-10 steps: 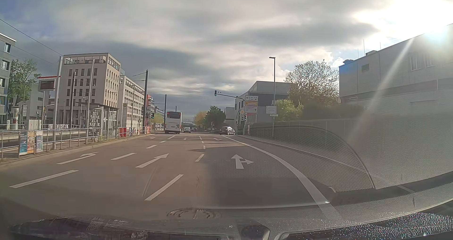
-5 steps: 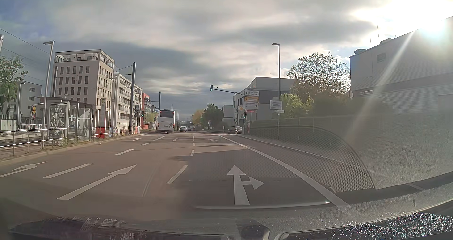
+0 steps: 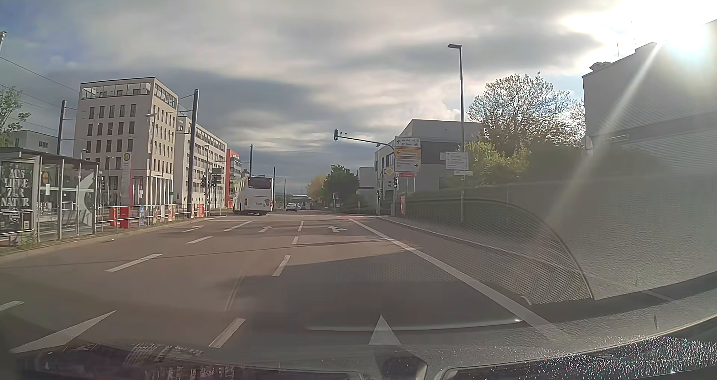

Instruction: Follow the waypoints while adhering to traffic rules and regulations

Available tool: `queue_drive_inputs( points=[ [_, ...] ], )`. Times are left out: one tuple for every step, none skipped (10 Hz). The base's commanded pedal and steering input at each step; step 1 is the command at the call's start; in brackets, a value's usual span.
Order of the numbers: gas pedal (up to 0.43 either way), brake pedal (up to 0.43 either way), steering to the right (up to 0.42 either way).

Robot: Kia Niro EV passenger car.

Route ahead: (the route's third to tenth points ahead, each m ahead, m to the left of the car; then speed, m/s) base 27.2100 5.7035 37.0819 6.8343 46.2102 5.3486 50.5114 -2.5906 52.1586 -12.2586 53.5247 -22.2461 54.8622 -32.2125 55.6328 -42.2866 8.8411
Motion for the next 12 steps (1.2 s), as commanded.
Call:
queue_drive_inputs(
  points=[
    [0.02,0.0,-0.026],
    [0.02,0.0,-0.027],
    [0.0,0.0,-0.029],
    [0.0,0.0,-0.031],
    [0.0,0.0,-0.031],
    [0.0,0.0,-0.031],
    [0.0,0.0,-0.031],
    [0.0,0.0,-0.031],
    [0.0,0.0,-0.03],
    [0.0,0.0,-0.028],
    [0.0,0.0,-0.025],
    [0.0,0.0,-0.024]
  ],
)
